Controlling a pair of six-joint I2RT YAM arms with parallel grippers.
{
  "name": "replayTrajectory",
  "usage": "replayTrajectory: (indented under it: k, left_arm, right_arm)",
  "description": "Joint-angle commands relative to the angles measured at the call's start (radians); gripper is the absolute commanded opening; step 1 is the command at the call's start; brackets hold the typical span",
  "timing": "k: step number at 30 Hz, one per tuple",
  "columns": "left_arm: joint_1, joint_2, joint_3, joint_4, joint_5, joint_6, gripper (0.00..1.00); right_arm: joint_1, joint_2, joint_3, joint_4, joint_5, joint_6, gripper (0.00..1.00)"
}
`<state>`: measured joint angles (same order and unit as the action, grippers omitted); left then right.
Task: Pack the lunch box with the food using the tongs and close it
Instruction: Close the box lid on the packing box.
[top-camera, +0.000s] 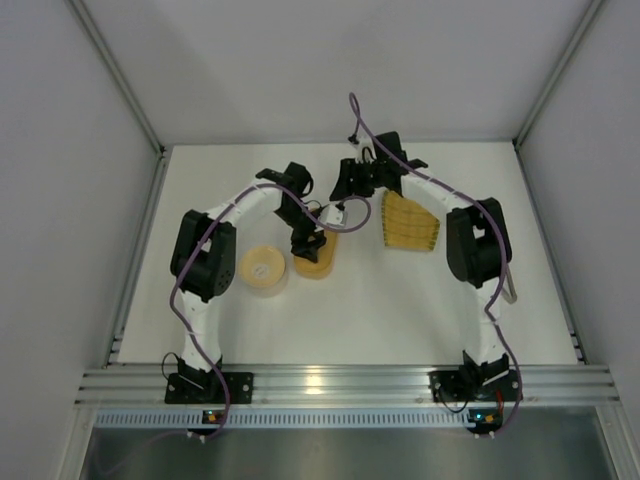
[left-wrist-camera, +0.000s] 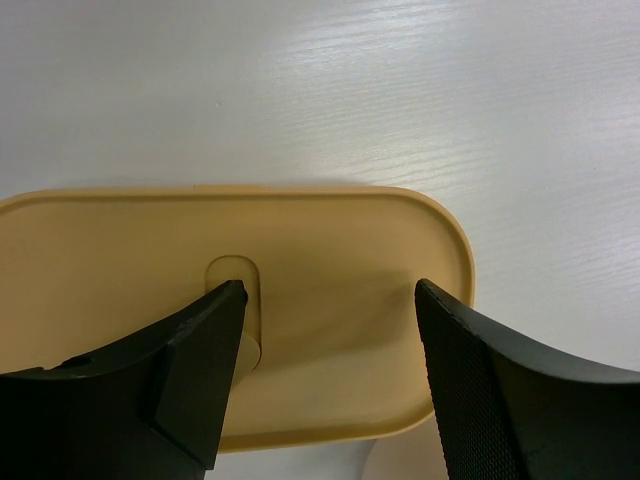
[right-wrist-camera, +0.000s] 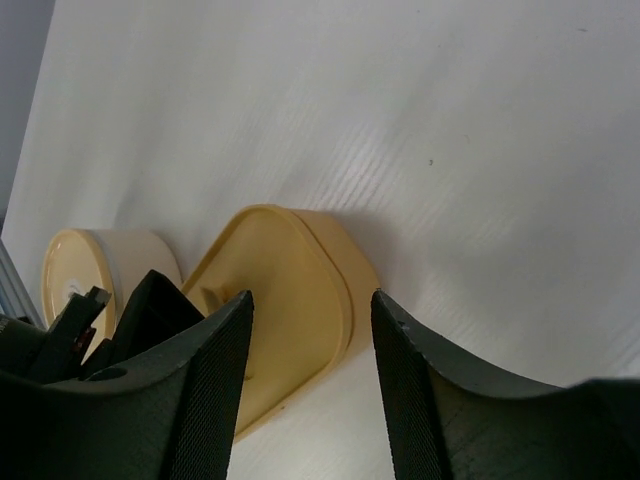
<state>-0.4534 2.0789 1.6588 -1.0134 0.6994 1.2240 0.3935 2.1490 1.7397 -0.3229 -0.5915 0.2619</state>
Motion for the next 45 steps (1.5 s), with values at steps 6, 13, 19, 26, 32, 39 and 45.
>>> replayTrajectory:
  k: [6, 13, 19, 26, 32, 39, 45]
  left_arm:
    - [-0.001, -0.043, -0.077, 0.030, -0.017, -0.043, 0.74]
    - [-0.001, -0.086, -0.114, 0.087, -0.028, -0.063, 0.74]
    - [0.001, -0.146, -0.177, 0.177, -0.041, -0.080, 0.74]
    - [0.010, -0.198, -0.205, 0.268, -0.061, -0.096, 0.74]
    - [0.013, -0.233, -0.229, 0.340, -0.051, -0.109, 0.75]
    - [0.015, -0.200, -0.217, 0.418, -0.054, -0.135, 0.75]
    - [0.013, -0.134, -0.171, 0.475, -0.044, -0.225, 0.75]
  right_arm:
    - [0.065, 0.044, 0.049, -0.033, 0.056, -0.070, 0.54]
    - [0.107, 0.126, 0.100, -0.148, 0.162, -0.130, 0.48]
    - [0.122, 0.144, 0.098, -0.179, 0.193, -0.151, 0.45]
    - [0.128, 0.143, 0.084, -0.176, 0.170, -0.159, 0.45]
    - [0.128, 0.141, 0.077, -0.174, 0.160, -0.167, 0.45]
    - [0.128, 0.137, 0.058, -0.171, 0.150, -0.165, 0.46]
    - [0.130, 0.143, 0.050, -0.166, 0.133, -0.155, 0.45]
